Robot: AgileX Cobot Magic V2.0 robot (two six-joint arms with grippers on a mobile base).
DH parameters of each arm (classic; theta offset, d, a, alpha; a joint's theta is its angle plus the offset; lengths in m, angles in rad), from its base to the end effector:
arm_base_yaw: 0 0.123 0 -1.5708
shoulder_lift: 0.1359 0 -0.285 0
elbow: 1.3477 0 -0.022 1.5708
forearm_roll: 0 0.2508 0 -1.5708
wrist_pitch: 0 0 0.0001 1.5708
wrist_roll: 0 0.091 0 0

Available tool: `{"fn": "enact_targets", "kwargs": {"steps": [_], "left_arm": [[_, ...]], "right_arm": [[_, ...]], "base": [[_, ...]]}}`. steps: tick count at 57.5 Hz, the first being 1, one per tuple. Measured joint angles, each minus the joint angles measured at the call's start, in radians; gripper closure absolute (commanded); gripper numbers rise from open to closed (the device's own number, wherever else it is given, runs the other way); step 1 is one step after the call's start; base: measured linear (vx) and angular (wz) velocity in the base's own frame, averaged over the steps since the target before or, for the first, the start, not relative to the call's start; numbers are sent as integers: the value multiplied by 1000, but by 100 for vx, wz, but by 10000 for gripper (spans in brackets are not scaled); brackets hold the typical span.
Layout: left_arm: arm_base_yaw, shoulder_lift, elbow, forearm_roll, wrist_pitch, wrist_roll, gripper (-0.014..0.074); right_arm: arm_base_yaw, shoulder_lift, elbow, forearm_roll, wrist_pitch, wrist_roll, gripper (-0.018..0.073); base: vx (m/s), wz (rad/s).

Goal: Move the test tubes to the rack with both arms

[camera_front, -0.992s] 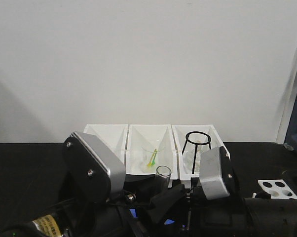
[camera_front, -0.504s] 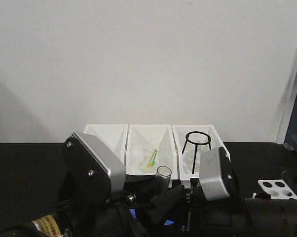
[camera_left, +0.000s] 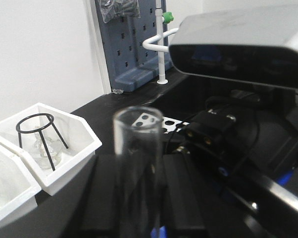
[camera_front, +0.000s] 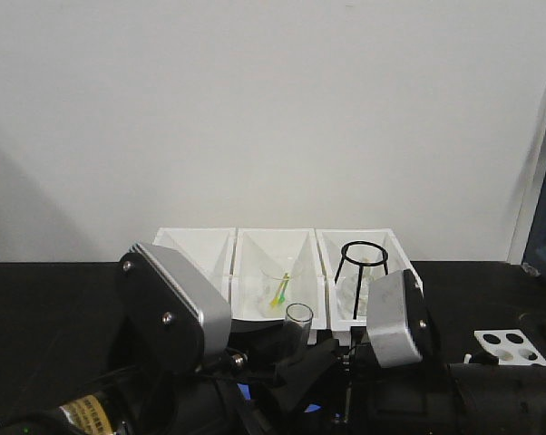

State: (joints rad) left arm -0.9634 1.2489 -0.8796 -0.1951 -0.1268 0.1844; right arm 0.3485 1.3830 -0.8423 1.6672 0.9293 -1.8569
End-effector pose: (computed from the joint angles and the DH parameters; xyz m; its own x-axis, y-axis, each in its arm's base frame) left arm 0.1640 -0.2321 0.3400 -0.0970 0.1235 -0.9876 0.8062 0.5916 -0.0052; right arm 0.2311 0.1612 0.3000 -0.1830 -0.1471 -0.9720 -0.9467 0.2929 0.1339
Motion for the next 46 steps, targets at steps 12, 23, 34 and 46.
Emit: {"fn": "enact_targets", "kwargs": {"steps": [12,23,34,46], "left_arm": [[0,-41,0,0,-12,0,169],[0,-109,0,0,-70,0,169],[0,-178,0,0,-108,0,169],[0,-277,0,0,-152,0,169]], "right_arm": [[0,0,0,5,-12,5,567],[0,0,0,5,-16,6,567],[0,0,0,5,-16,6,567],[0,0,0,5,-46,-2,567]], "base": [[0,0],[0,0],[0,0],[0,0]]}}
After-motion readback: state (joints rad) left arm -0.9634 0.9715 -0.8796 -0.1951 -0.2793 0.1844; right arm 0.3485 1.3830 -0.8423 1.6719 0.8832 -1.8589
